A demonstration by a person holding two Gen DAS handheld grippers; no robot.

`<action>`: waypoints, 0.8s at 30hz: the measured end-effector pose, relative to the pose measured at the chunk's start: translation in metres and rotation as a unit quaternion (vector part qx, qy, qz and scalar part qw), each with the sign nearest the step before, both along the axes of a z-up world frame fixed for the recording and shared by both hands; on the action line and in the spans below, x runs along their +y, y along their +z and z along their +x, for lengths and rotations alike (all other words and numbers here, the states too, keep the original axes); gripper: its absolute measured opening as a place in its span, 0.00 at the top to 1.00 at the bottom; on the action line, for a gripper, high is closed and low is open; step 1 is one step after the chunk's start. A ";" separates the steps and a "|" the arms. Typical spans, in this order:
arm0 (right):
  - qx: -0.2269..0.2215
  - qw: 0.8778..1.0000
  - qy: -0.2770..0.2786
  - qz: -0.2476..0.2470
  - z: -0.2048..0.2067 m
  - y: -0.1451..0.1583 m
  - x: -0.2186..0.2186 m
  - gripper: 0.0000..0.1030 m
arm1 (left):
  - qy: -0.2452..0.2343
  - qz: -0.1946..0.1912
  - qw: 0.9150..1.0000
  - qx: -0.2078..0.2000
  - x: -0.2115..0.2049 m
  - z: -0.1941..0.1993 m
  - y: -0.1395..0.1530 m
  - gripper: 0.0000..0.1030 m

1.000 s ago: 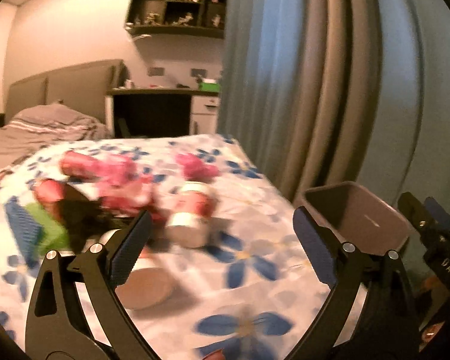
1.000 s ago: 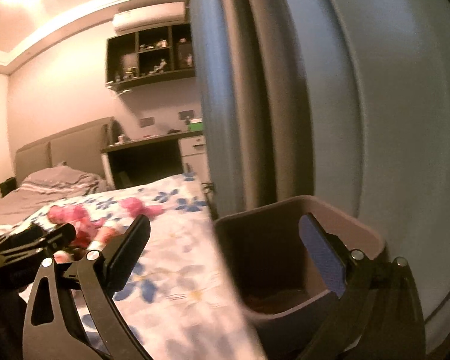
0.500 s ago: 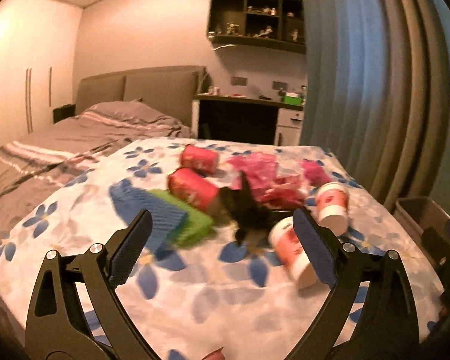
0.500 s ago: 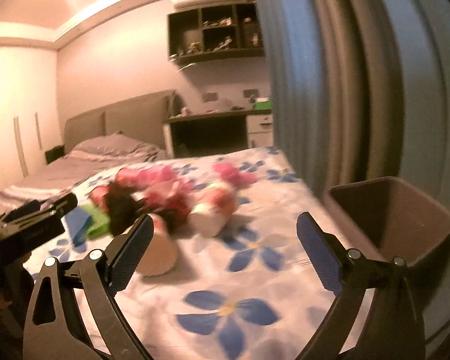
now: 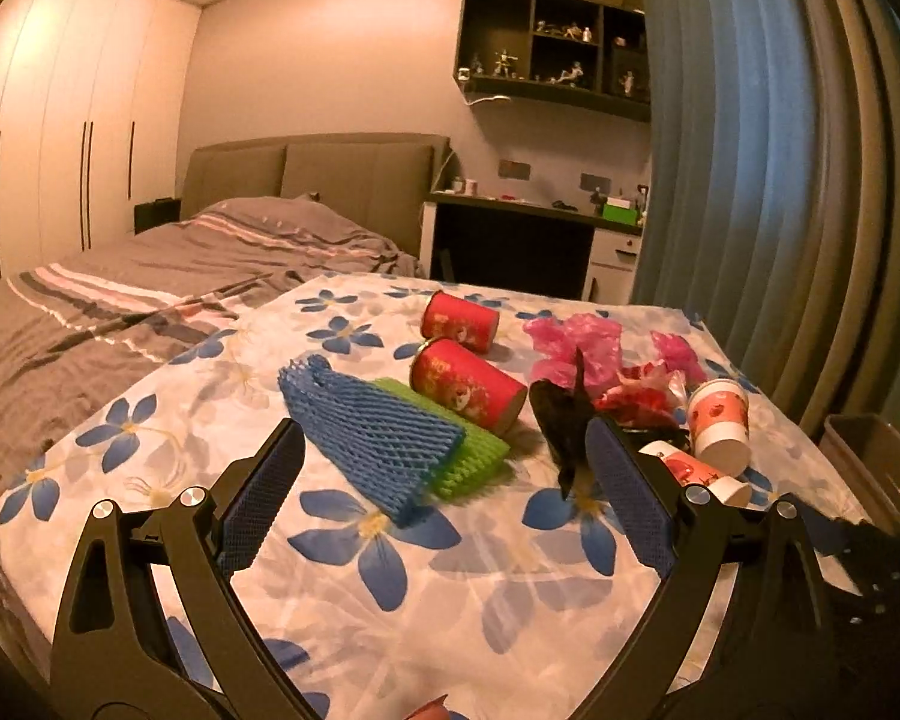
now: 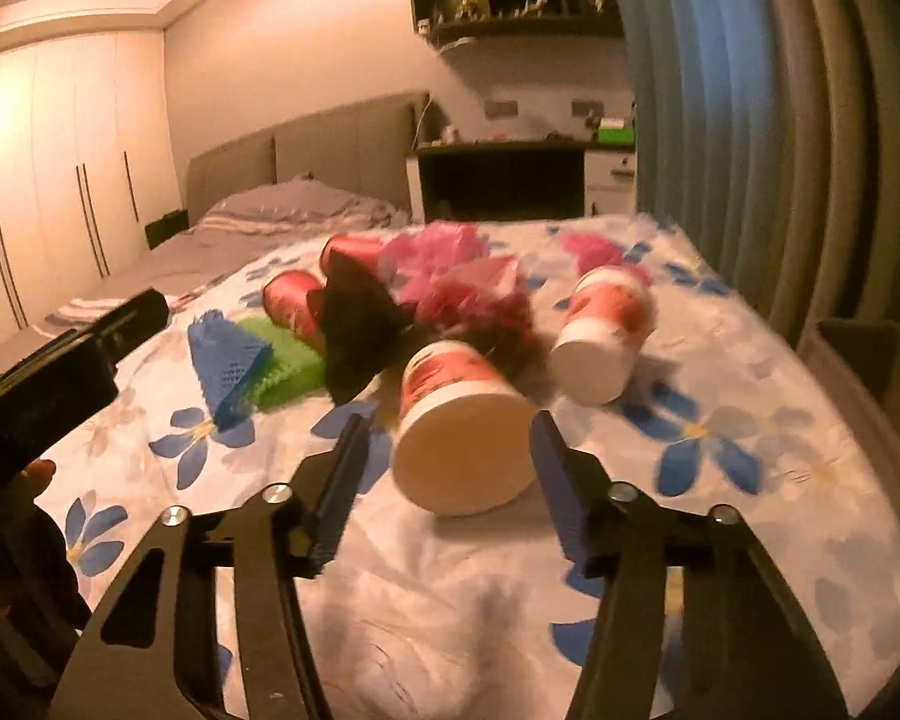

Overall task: Collect trash
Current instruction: 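Grasp the white-and-orange paper cup with the right tool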

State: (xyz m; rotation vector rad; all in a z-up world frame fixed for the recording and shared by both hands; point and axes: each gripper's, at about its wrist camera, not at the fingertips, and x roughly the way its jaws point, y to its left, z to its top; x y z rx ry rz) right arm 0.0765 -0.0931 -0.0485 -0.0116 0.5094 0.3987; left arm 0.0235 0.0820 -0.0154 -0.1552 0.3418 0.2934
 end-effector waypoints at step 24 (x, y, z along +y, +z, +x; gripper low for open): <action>0.027 1.000 0.004 -0.008 0.011 -0.001 -0.011 0.96 | -0.089 -0.028 0.993 0.068 -0.022 0.085 -0.021 0.33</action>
